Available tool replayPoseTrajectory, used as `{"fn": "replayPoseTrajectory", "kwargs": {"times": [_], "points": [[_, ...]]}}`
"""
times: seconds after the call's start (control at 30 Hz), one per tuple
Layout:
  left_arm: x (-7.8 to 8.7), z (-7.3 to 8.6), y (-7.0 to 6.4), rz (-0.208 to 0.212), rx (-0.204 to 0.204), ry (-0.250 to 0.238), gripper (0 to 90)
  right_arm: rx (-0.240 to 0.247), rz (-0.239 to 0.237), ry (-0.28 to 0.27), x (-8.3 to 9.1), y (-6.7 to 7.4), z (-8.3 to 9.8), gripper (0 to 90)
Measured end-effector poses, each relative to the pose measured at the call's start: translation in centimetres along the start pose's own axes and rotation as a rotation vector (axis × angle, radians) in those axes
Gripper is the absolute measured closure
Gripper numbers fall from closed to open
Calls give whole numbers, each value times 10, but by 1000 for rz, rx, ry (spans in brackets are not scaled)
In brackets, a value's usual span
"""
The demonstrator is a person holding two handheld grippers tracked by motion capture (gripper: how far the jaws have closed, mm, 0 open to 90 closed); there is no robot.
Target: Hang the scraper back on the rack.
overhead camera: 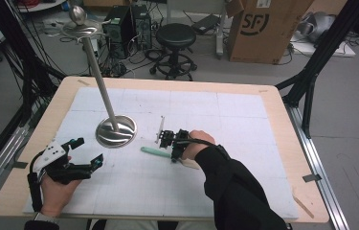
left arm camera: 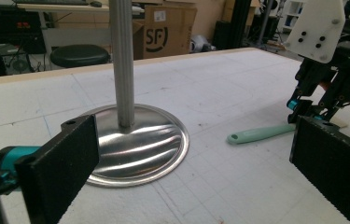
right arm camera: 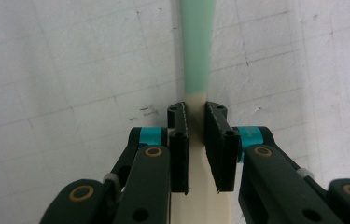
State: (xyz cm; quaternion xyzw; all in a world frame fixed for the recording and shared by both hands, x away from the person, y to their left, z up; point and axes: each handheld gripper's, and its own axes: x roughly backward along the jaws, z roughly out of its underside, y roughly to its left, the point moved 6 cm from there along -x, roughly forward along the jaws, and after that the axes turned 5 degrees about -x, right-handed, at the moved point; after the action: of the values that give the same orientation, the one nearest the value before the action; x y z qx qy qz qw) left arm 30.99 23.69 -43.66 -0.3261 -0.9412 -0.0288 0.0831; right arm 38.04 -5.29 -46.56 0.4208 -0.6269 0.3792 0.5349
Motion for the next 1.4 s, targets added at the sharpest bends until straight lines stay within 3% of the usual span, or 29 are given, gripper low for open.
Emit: {"fn": "replayPoseTrajectory", "kwargs": {"times": [0.1,0.13,0.23,0.5,0.6,0.73,0.93,1.1,1.2,1.3,1.4], "points": [[-1,0,0,1,0,-4,22,-12,5,-12,2,-2,1,802],[-1,0,0,2,0,-3,22,-37,-6,-22,3,-1,1,802],[-1,-1,-1,2,2,-6,22,-68,-26,-65,8,-3,1,801],[-6,-4,-3,7,0,-28,23,-130,-11,-202,25,-6,11,801],[-9,-5,-4,11,-7,-26,39,-127,-40,-313,35,-3,10,801],[-10,-5,-4,13,-5,-25,39,-150,-13,-462,50,-5,9,801],[-11,-4,-5,17,-2,-17,39,-169,-18,-667,71,-8,4,802],[-10,-4,-5,18,-2,-19,39,-178,-77,-856,90,-3,-2,802],[-11,-4,-5,19,-2,-17,39,-169,-80,-925,96,-2,-5,802],[-11,-4,-5,20,-3,-12,39,-155,-41,-1013,105,-1,-8,801],[-11,-3,-5,20,-2,-10,39,-152,-34,-1076,115,0,-10,802]]}}
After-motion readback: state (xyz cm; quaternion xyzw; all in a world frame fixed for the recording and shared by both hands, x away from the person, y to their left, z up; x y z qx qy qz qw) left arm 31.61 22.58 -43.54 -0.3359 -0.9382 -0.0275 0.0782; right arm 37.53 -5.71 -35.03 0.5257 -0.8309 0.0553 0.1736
